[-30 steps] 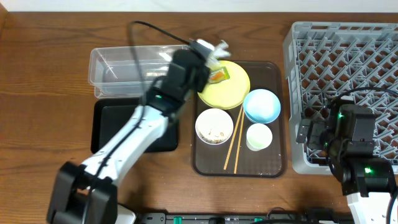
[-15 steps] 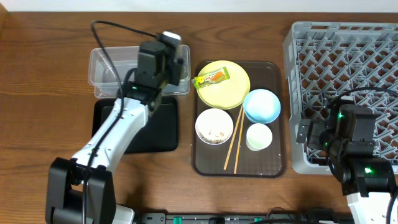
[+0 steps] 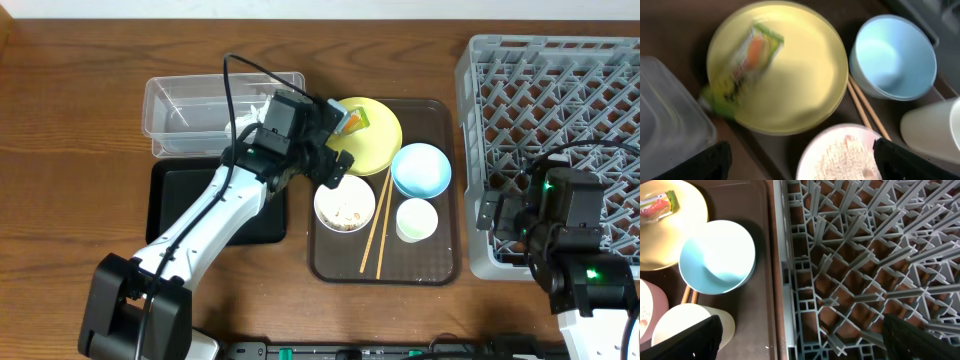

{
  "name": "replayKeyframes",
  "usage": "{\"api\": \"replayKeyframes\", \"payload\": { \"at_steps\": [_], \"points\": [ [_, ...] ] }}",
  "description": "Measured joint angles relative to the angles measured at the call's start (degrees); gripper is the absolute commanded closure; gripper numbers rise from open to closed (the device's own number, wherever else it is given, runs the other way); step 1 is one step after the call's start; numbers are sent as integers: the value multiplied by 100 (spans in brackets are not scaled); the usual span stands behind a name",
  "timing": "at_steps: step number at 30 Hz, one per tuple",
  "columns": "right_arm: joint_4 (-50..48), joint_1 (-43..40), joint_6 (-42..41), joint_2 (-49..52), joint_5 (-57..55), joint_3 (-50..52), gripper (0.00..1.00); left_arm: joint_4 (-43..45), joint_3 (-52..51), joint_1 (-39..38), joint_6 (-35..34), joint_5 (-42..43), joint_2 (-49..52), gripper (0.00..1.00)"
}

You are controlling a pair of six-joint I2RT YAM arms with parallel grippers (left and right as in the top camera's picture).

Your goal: Sort waste into correct bins and load items into the dishwasher rack

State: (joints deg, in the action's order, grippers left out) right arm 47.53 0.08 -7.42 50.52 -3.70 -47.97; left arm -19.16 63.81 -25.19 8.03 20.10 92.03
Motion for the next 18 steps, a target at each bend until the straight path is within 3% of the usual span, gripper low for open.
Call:
{"api": "replayKeyframes", "payload": {
  "at_steps": [8, 14, 18],
  "points": [
    [-2, 0, 0, 9, 2, 0, 1, -811, 1401, -17, 164, -535, 127, 7],
    [-17, 0, 0, 68, 9, 0, 1, -1143, 2594, -20, 844, -787, 1010, 5],
    [-20, 0, 0, 76, 9, 0, 1, -1082, 2761, -42, 1353, -857, 1646, 3]
  ]
}}
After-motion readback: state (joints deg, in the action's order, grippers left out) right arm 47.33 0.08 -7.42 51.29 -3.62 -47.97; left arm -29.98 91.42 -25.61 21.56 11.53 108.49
